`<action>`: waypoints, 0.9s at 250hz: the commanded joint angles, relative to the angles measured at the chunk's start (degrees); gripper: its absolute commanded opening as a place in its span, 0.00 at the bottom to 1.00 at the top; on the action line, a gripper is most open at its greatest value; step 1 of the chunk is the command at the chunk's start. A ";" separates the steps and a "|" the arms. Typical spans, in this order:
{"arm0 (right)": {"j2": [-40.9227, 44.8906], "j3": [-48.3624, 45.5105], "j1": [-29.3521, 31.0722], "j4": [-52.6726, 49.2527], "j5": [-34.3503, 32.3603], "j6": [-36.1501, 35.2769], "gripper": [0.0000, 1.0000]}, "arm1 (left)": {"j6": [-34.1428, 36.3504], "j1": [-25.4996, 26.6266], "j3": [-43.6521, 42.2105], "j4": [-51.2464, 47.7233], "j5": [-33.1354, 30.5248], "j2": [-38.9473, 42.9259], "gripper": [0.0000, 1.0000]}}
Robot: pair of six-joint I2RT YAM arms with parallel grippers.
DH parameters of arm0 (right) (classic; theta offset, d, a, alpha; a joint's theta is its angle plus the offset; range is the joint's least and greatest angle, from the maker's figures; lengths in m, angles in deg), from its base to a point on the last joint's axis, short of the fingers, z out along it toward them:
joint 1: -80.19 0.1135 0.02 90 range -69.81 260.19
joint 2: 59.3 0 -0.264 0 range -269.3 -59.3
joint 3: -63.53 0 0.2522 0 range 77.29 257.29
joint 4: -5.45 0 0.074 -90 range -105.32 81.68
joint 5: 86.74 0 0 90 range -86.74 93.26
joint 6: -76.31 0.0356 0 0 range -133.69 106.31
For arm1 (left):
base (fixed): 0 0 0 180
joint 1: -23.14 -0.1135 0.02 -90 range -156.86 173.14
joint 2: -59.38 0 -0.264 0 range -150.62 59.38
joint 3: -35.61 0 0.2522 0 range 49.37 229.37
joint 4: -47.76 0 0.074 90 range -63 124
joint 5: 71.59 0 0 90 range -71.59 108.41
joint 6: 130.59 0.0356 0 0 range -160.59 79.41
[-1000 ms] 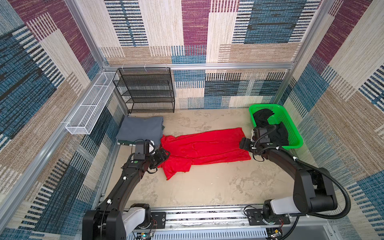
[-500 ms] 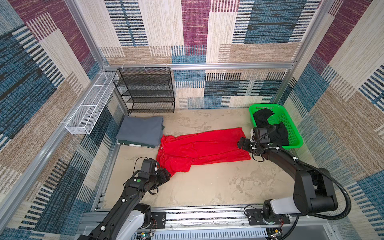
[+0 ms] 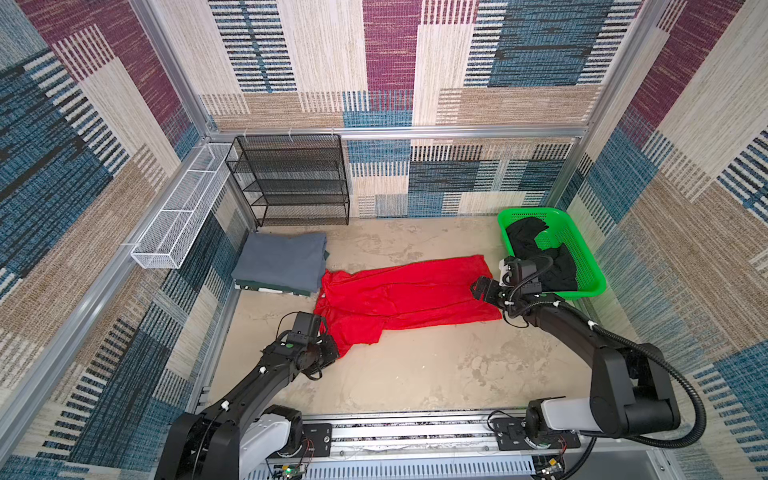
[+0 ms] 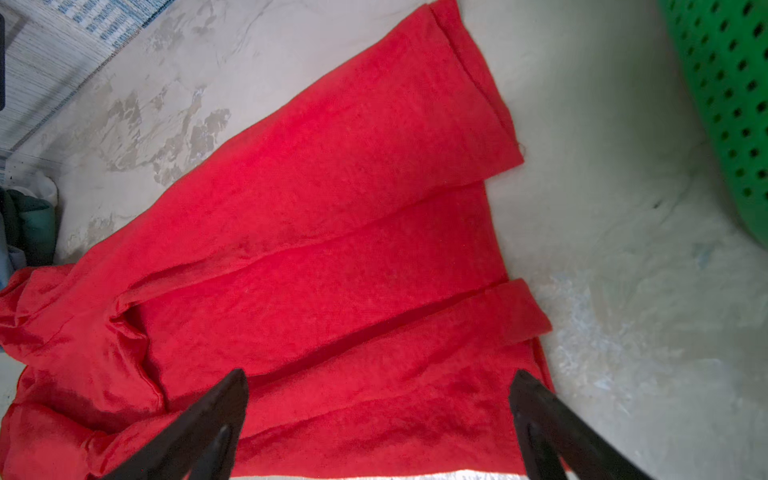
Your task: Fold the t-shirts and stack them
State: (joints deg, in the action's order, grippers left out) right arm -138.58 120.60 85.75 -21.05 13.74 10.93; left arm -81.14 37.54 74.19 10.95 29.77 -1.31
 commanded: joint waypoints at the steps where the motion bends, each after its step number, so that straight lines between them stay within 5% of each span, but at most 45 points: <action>1: -0.35 -0.32 -0.03 2.46 0.95 0.60 0.99 | 0.61 0.09 2.72 -2.81 0.34 0.72 0.00; 96: 0.86 -1.49 -0.03 2.18 -0.11 -0.19 0.99 | 0.61 -0.59 17.93 -5.93 4.52 -1.90 0.00; 225: 1.77 -3.24 -0.02 1.47 -2.81 -1.47 0.99 | -4.44 -4.87 31.16 11.35 14.31 -23.34 0.00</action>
State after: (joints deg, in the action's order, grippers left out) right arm -137.31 117.17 85.75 -19.76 13.22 10.34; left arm -83.44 33.65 102.47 15.85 40.37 -21.13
